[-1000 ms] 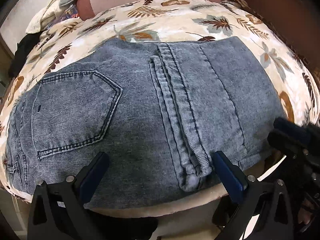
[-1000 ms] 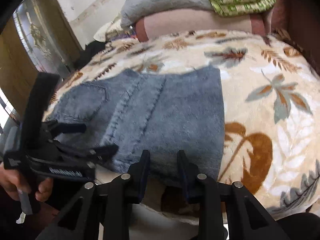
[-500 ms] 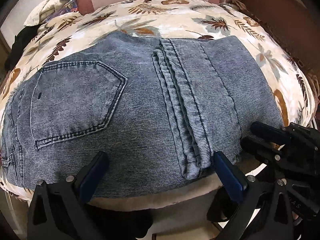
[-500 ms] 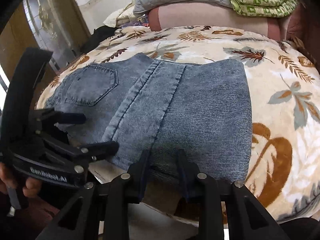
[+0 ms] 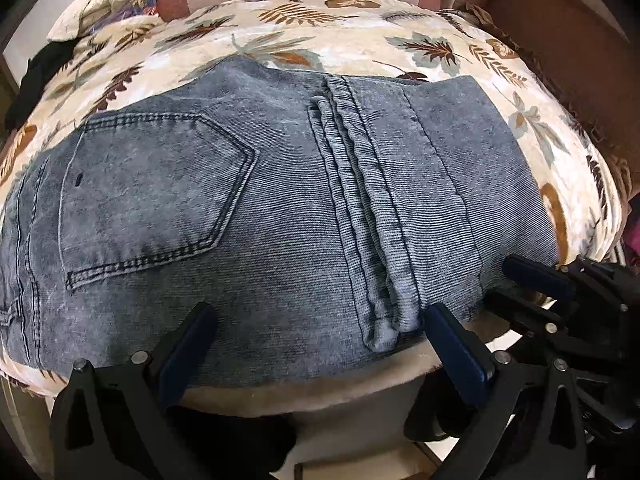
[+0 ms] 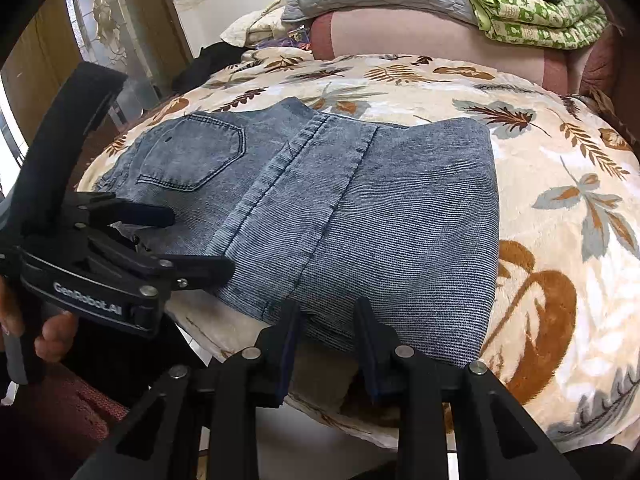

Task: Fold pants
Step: 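Grasp the jeans waistband edge with the left tool and lift it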

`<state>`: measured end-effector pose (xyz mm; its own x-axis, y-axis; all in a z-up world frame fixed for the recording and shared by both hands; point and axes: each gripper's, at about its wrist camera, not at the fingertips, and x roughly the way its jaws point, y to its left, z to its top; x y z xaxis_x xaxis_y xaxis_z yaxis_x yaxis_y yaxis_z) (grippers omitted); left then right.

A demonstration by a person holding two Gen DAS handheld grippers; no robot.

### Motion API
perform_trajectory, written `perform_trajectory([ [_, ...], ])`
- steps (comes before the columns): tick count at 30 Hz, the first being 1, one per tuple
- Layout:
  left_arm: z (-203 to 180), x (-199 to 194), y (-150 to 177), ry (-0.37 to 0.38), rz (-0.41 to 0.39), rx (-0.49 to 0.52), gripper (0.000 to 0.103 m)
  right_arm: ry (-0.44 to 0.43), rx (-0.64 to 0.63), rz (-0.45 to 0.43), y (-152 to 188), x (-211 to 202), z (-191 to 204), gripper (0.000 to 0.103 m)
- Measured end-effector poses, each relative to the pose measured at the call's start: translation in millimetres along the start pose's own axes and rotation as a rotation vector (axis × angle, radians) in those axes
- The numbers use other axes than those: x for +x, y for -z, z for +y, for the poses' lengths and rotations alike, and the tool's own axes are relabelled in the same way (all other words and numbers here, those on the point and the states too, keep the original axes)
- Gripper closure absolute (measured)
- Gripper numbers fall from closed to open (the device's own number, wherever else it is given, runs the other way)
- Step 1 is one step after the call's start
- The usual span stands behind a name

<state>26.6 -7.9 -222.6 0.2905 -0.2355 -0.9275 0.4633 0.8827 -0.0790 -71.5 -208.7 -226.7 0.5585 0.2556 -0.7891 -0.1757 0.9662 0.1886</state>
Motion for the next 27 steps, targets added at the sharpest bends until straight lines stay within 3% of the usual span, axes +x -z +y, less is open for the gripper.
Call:
perform_trajectory([
  [4,26,-26,-1,-0.074,-0.044,-0.062,0.000,-0.010,0.012,-0.001,0,-1,-3,0.071],
  [9,106,-81,4,-0.195,-0.146,-0.226,0.000,-0.027,0.021,0.003,-1,-1,-2,0.065],
  [12,165,-99,16,-0.278,-0.152,-0.345,0.000,-0.038,0.018,0.005,-2,-3,2,0.055],
  [14,195,-100,27,-0.323,-0.134,-0.419,0.000,-0.041,0.024,-0.014,-4,-8,3,0.055],
  [19,260,-87,63,-0.307,-0.063,-0.594,0.000,-0.090,0.078,-0.144,-10,-29,-4,0.055],
  [22,276,-81,78,-0.266,-0.062,-0.665,0.000,-0.099,0.112,-0.165,-14,-29,-7,0.055],
  [24,274,-73,81,-0.197,-0.062,-0.684,0.000,-0.095,0.121,-0.160,-17,-27,-6,0.055],
  [27,274,-62,81,-0.161,-0.037,-0.699,0.000,-0.101,0.123,-0.156,-19,-23,-4,0.055],
])
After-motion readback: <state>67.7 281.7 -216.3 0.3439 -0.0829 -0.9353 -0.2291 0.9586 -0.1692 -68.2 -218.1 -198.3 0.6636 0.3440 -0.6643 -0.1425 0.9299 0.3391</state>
